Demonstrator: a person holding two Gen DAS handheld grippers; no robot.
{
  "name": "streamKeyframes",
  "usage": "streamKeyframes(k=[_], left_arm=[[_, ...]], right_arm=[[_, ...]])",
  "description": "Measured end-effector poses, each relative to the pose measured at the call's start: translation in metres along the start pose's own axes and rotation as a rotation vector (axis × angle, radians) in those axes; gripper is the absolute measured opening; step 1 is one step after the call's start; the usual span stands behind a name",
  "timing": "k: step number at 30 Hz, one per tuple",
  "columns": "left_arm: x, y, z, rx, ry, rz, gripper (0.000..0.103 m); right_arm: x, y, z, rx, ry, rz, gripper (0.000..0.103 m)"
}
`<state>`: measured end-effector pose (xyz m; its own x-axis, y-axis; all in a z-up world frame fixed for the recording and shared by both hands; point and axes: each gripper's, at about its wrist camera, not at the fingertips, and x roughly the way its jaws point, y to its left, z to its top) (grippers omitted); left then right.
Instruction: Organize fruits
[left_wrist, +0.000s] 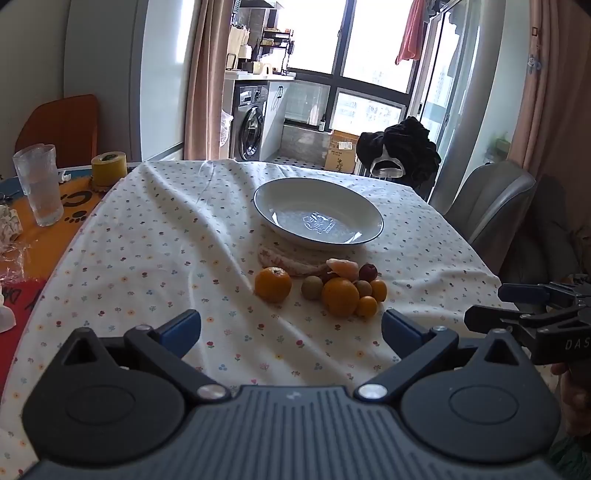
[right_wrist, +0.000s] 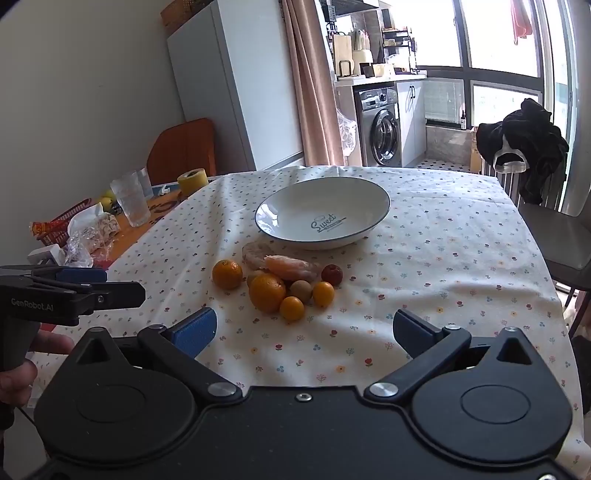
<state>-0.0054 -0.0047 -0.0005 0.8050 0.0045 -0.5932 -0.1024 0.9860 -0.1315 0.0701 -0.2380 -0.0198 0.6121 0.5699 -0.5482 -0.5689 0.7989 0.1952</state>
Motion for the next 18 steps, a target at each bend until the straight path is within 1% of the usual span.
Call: streamKeyframes(k=[7, 18], left_arm=[[-0.0003, 0.0054, 0.0008, -0.01, 0.009, -0.007, 0.103], [-0.0007, 0.0078, -0.0002, -0.004, 0.008, 0.005, 0.103]], right_arm=[[-0.0017, 0.0024, -0.0004, -0.018, -0.012, 0.005, 0.103], [-0.0058, 0.0038, 0.0017, -0.025, -0.018, 0.012, 0.103]])
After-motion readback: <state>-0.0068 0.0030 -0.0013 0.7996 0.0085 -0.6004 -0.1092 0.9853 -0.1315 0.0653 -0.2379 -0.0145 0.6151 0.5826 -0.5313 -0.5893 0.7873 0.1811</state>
